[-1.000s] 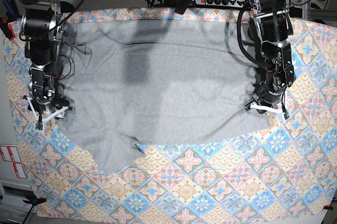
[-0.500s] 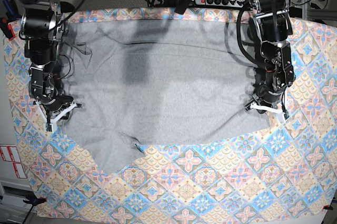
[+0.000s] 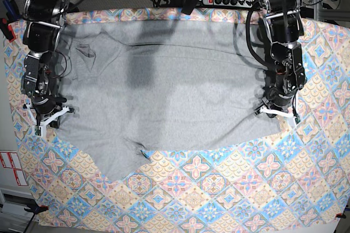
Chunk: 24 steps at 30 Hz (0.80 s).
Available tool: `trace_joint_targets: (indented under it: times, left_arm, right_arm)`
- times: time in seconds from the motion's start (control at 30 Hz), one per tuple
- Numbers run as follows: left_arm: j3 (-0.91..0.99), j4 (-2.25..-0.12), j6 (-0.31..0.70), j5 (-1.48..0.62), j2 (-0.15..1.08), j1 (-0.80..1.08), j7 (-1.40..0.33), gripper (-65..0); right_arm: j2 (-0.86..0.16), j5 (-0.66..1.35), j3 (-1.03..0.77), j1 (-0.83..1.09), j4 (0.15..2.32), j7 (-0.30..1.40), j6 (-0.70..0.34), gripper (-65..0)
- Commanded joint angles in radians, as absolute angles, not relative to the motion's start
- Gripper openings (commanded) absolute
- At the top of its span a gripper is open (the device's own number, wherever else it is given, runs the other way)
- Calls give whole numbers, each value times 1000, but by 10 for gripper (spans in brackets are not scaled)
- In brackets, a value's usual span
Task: Fold the T-shirt properly
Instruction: 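Fold the hem with both grippers up over toward the collar edge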
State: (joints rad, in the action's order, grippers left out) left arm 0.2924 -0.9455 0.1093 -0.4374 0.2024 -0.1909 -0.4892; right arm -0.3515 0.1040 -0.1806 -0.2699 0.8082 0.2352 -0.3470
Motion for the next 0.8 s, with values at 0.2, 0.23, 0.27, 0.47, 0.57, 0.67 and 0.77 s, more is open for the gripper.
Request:
trace_joint_targets:
  times: [0.2, 0.23, 0.27, 0.47, 0.57, 0.67, 0.77]
  left_arm:
    - [297, -1153, 110, -437, 216, -104, -493, -650]
    - [297, -1182, 110, -437, 216, -88, -493, -650]
    - [297, -1214, 110, -437, 216, -70, -493, -650]
    - [300, -1346, 110, -438, 245, 15, -493, -650]
    - [300, -1391, 110, -438, 251, 45, -493, -650]
    - [311, -1432, 110, -438, 263, 77, -493, -650]
    - [351, -1463, 110, -438, 263, 111, -493, -650]
  right_arm:
    - [-366, 111, -186, -197, 937, 211, -351, -650]
    - [-366, 111, -186, -182, 960, 211, -351, -650]
    - [-366, 111, -189, -163, 987, 211, -351, -650]
    - [-366, 111, -291, -70, 1096, 213, -352, -650]
    - [-366, 114, -314, -28, 1132, 213, -352, -650]
    - [-366, 114, -335, 8, 1164, 213, -354, -650]
    - [-366, 114, -354, 50, 1213, 213, -354, -650]
